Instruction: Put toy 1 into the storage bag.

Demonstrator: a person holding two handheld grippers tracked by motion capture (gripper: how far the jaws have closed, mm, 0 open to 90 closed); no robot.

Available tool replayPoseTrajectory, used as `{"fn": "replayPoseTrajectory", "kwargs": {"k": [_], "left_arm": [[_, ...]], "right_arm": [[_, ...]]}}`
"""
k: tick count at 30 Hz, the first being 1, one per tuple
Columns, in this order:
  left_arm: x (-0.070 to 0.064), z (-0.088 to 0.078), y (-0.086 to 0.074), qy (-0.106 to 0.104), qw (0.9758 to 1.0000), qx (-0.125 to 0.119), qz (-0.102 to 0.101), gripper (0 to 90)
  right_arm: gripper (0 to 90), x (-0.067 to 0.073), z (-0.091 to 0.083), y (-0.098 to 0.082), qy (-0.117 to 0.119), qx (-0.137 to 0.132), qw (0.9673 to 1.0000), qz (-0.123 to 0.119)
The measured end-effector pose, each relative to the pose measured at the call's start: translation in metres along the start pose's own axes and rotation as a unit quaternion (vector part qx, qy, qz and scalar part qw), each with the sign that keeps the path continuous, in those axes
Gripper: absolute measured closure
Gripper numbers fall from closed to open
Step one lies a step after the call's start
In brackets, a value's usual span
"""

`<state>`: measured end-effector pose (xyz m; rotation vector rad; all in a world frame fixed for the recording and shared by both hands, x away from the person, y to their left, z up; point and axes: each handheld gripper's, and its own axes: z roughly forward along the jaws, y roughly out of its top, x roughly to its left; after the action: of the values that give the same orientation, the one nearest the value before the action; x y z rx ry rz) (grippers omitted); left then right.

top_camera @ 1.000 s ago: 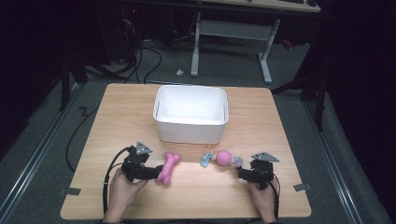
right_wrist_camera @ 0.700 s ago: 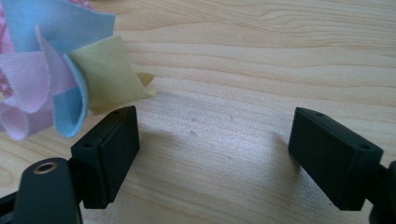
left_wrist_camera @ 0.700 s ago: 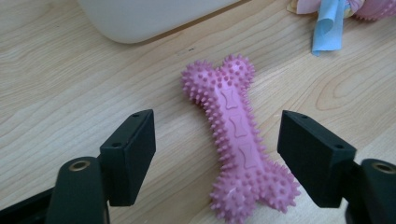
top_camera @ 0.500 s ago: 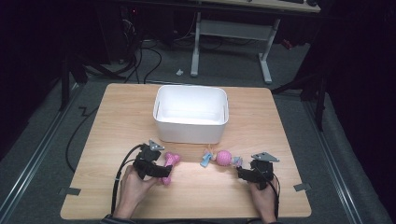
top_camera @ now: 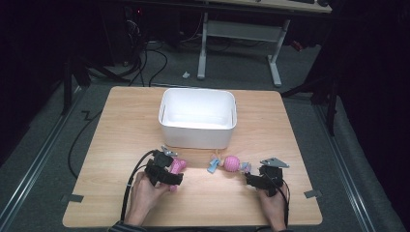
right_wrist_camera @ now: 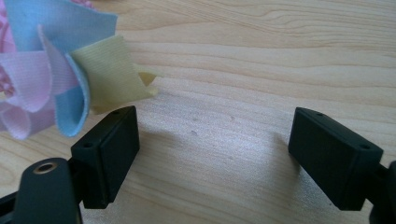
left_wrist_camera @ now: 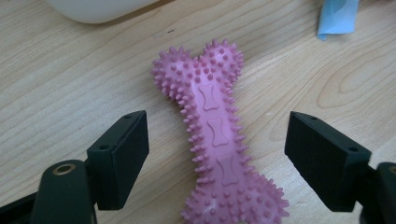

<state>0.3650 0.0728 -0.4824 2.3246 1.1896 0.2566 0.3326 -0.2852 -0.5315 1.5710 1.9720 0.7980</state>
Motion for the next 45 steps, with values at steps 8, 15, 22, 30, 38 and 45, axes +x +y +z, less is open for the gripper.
{"fn": "replayPoseTrajectory", "kwargs": {"k": [8, 15, 22, 30, 38, 45], "left_arm": [[0.000, 0.008, 0.000, 0.014, 0.9998, 0.001, -0.012, 25.7], [0.000, 0.016, 0.001, 0.020, 0.9996, -0.010, -0.020, 29.0], [-0.001, 0.024, -0.003, 0.020, 0.9994, -0.005, -0.028, 33.1], [0.000, 0.028, -0.002, 0.020, 0.9994, -0.005, -0.026, 36.5], [-0.002, 0.029, -0.003, 0.025, 0.9995, -0.006, -0.020, 41.6], [-0.003, 0.029, -0.003, 0.033, 0.9993, -0.007, -0.018, 49.3]], "right_arm": [[16.3, 0.000, 0.000, 0.000, 0.000, 0.000, 1.0000, 0.001], [16.2, 0.000, 0.000, 0.000, 0.000, 0.000, 1.0000, 0.001], [16.2, 0.000, 0.000, 0.000, 0.002, -0.001, 1.0000, -0.002], [16.2, 0.000, 0.000, 0.000, 0.002, -0.001, 1.0000, -0.002], [16.2, 0.000, 0.000, 0.000, 0.002, -0.001, 1.0000, -0.003], [16.3, 0.000, 0.000, 0.000, 0.002, -0.001, 1.0000, -0.004]]}}
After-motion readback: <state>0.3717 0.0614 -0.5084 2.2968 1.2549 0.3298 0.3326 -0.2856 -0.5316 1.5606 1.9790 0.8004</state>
